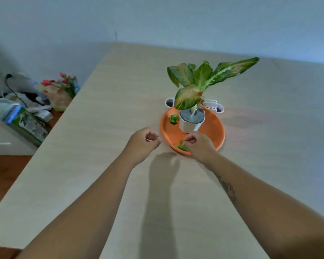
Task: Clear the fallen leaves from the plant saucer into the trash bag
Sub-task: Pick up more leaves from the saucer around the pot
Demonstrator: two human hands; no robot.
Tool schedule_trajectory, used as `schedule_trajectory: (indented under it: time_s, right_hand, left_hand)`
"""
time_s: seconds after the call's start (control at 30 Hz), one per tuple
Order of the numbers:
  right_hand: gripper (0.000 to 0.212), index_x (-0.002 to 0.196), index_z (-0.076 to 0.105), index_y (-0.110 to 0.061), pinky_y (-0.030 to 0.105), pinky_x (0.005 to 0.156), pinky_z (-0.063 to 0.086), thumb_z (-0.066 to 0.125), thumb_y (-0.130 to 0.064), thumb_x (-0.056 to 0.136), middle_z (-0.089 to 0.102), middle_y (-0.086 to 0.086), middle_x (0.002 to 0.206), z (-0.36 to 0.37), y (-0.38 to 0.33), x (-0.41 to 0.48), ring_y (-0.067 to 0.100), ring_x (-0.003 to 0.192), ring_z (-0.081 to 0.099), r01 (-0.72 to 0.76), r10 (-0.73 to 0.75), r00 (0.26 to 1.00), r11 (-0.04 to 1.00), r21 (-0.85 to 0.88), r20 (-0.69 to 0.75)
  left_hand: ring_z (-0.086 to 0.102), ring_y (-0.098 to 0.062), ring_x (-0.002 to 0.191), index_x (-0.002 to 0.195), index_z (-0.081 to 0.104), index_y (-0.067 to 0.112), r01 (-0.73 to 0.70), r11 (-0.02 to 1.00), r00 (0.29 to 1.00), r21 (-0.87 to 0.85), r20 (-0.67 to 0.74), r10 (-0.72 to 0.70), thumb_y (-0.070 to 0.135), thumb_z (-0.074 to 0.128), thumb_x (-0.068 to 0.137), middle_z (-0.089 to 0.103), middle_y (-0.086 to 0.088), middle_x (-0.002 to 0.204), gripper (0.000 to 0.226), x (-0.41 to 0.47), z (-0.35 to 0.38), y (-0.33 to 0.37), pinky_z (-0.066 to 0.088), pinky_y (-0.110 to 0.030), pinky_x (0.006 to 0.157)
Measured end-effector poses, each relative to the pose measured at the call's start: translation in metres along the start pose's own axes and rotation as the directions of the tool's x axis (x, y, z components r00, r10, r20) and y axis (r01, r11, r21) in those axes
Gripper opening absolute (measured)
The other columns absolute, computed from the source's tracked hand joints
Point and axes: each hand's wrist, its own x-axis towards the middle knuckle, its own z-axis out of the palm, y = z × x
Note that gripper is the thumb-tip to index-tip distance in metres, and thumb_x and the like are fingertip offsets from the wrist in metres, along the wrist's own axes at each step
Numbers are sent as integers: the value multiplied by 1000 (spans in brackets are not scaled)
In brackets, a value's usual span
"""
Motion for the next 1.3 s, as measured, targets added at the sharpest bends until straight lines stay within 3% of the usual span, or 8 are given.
schedule_trajectory:
  time_s: [0.13,0.27,0.4,0.6,0.83,1.03,1.23,1.3]
  right_hand:
    - [39,114,65,-17,37,89,48,65,-10,75,60,7,110,-37,52,53,23,101,56,48,-35,998,964,-263,54]
    - [74,138,43,-34,46,94,47,71,-31,70,49,4,126,-58,81,86,31,118,48,145,27,962,790,-596,270]
    - [87,142,35,-38,45,102,43,77,-43,65,42,1,140,-58,83,105,33,126,43,273,12,917,711,-648,399]
    - [74,139,41,-35,38,103,37,73,-38,73,38,3,135,-44,80,113,34,116,38,407,-84,871,675,-616,483]
    - [12,85,68,-7,28,69,42,63,-3,75,64,9,94,-46,94,119,26,82,59,399,-174,861,814,-423,477]
    - [58,129,53,-29,39,96,43,72,-28,74,43,4,119,-57,86,120,28,107,44,383,-70,855,752,-536,513]
    - [25,97,66,-12,41,84,49,69,-11,72,55,7,109,-54,91,113,30,99,57,374,-108,832,833,-408,543]
    - [30,102,66,-15,41,86,49,71,-14,73,54,6,111,-58,89,113,29,102,55,374,-114,843,826,-421,525]
  left_hand:
    - [55,-11,90,110,62,20,-49,986,996,162,81,36,21,72,81,63,4,109,31,37,52,14,43,-18,73]
    - [54,-19,118,129,55,20,-109,897,967,427,255,-4,32,70,80,57,-1,131,53,65,88,19,44,-29,93]
    - [50,-29,123,134,49,19,-174,766,939,619,338,-59,37,70,78,52,-5,130,62,88,118,18,45,-39,97]
    - [44,-29,116,121,54,24,-131,740,945,660,310,-108,37,71,73,44,-6,122,53,102,133,0,46,-41,96]
    - [59,-29,97,97,63,10,-173,821,937,545,348,-34,11,66,77,57,-10,105,20,110,131,0,48,-34,79]
    - [44,-22,117,119,58,28,-128,809,922,573,370,-117,29,78,69,44,-4,126,54,111,135,1,45,-37,99]
    - [56,-25,100,104,63,16,-176,771,906,611,408,-116,16,66,80,45,-1,105,24,105,139,9,44,-30,78]
    - [54,-24,104,104,63,19,-174,772,916,612,389,-102,22,68,78,46,1,105,27,104,139,7,46,-30,81]
